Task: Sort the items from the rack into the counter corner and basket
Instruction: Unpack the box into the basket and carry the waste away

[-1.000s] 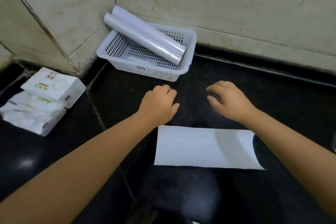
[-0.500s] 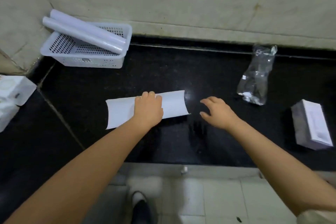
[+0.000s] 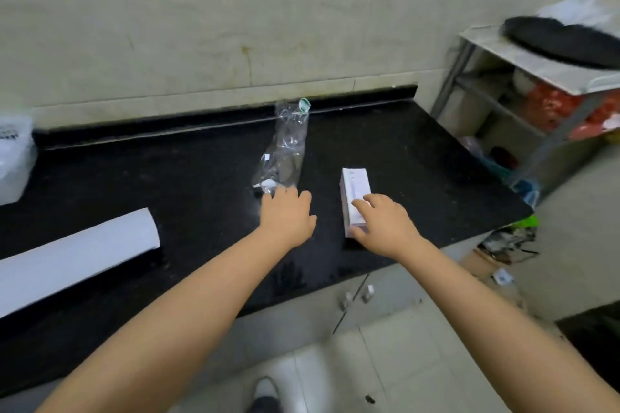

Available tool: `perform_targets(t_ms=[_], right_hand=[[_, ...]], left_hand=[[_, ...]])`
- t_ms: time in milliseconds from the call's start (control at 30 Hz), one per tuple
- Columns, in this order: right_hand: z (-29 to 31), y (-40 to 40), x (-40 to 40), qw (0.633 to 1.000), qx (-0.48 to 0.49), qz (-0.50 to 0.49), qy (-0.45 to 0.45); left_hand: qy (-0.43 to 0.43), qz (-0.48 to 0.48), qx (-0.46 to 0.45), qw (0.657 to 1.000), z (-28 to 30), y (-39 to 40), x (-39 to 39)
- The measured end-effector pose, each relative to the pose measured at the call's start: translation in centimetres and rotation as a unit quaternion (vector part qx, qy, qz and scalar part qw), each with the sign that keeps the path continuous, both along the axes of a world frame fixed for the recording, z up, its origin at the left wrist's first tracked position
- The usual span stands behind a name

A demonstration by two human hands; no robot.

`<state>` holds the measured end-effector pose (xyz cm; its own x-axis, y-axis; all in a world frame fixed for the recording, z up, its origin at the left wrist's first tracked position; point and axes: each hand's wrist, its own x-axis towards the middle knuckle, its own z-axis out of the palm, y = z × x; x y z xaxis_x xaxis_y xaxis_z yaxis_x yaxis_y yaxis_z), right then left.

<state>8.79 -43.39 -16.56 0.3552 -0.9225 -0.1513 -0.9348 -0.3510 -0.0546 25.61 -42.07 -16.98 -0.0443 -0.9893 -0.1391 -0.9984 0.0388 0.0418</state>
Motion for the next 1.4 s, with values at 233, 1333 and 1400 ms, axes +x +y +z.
perform_targets(t_ms=[233, 1333, 1400], right_hand=[[-3.1, -5.7, -5.2, 0.999, 0.032, -0.027, 0.009], [-2.3, -15.7, 7.9, 0.851, 0.371, 0.235, -0.288], [-2.2, -12.9, 10.6, 0.837, 0.389, 0.258, -0.285]], left_hand=[[0.05, -0.009, 0.037, 0.998, -3.8, -5.8, -4.7], [0.185, 0.308, -0.08, 0.93, -2.8, 0.0, -0.2], [0.159, 0.342, -0.102, 0.92, -2.0, 3.4, 0.9]])
